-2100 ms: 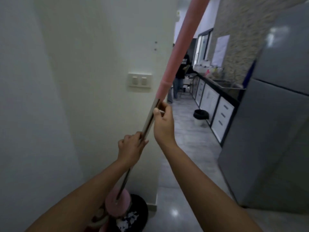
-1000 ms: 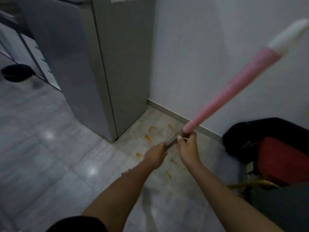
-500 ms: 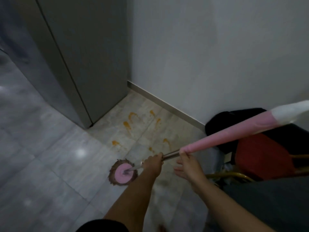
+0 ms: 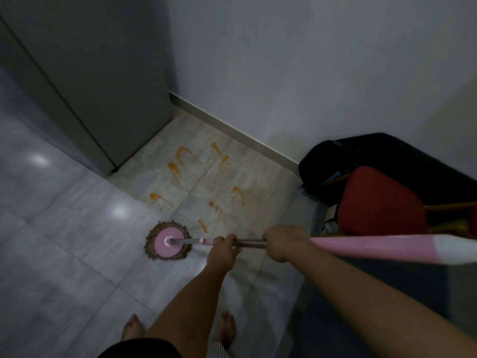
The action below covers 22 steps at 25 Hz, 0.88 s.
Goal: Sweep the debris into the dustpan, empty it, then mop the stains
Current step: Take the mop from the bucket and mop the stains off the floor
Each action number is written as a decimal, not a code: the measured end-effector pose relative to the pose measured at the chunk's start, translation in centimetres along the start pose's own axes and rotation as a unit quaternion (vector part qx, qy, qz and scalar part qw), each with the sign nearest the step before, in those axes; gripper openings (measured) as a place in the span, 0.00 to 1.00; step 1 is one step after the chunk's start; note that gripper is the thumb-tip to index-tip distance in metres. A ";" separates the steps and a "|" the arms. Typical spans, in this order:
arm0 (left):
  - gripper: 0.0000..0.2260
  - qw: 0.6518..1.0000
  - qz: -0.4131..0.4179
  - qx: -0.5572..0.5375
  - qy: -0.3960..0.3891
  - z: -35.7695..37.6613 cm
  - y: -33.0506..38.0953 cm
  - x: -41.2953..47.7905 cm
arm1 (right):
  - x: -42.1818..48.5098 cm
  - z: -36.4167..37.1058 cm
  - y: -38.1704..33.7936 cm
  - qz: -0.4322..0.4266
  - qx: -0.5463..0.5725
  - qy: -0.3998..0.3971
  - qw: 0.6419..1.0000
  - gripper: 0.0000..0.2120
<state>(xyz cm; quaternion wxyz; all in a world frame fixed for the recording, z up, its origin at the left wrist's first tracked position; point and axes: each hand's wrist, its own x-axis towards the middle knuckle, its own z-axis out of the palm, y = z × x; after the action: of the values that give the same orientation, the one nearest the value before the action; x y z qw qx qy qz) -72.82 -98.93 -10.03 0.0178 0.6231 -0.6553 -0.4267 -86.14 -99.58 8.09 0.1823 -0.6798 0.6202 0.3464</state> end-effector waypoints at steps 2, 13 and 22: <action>0.18 0.991 -0.041 -0.126 0.030 -0.1 0.9 -0.3 | -0.7 0.1 0.7 -0.009 0.027 0.038 0.999 0.17; 0.18 0.651 -0.297 -0.695 -0.068 -1.0 5.1 1.6 | -2.4 -0.2 1.9 0.010 0.113 0.026 0.993 0.15; 0.18 0.717 -0.369 -0.589 -0.051 -4.5 -5.4 8.1 | 7.0 2.9 -8.8 0.041 0.253 -0.028 0.966 0.17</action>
<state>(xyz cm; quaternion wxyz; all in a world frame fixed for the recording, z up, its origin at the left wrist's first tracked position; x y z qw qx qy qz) -67.82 -107.38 -14.42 0.1886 0.6564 0.0104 -0.7304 -78.44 -101.19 -0.40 0.3508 -0.5756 0.7098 0.2046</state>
